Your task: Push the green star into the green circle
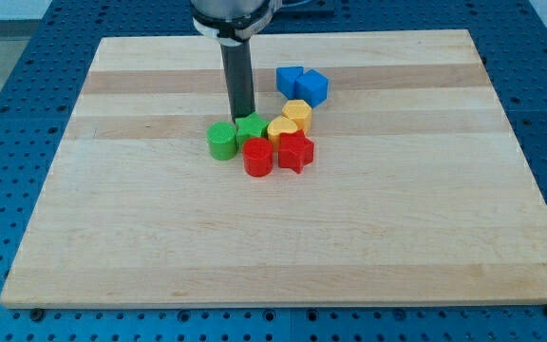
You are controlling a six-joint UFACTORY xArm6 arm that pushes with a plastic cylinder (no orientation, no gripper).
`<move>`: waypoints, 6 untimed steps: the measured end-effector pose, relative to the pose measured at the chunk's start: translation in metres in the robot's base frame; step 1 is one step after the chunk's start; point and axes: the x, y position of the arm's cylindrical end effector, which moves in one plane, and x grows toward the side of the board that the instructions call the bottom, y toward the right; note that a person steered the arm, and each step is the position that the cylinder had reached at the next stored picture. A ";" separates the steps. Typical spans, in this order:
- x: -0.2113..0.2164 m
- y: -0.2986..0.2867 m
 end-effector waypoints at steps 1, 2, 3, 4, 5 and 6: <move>0.004 0.000; 0.004 0.000; 0.004 0.002; 0.002 0.004; 0.001 0.013; -0.001 0.034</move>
